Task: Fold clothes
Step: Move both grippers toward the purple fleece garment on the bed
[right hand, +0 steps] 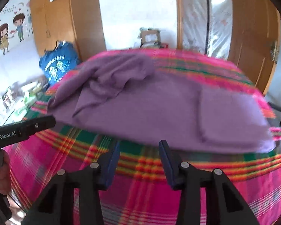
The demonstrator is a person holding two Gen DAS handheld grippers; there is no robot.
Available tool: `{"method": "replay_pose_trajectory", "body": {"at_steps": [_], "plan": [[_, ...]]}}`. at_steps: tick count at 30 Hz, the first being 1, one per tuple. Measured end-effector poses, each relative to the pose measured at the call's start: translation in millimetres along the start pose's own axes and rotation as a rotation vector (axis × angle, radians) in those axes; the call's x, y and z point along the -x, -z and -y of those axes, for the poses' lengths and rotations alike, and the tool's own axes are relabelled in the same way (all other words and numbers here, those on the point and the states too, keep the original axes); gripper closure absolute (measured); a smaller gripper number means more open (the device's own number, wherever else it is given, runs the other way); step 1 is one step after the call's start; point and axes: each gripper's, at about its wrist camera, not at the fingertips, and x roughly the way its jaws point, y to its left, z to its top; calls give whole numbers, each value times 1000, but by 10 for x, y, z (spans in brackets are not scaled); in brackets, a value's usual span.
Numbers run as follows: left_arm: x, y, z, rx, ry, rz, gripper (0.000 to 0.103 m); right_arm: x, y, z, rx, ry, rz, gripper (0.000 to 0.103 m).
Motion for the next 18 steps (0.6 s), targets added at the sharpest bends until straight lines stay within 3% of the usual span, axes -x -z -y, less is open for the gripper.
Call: {"method": "replay_pose_trajectory", "body": {"at_steps": [9,18], "plan": [[-74,-215,162,-54,27,-49,30,-20,-174,620,-39,120,-19,59],[-392,-404,453,-152,-24,-115,30,-233,-183,779,-25,76,-83,59]]}}
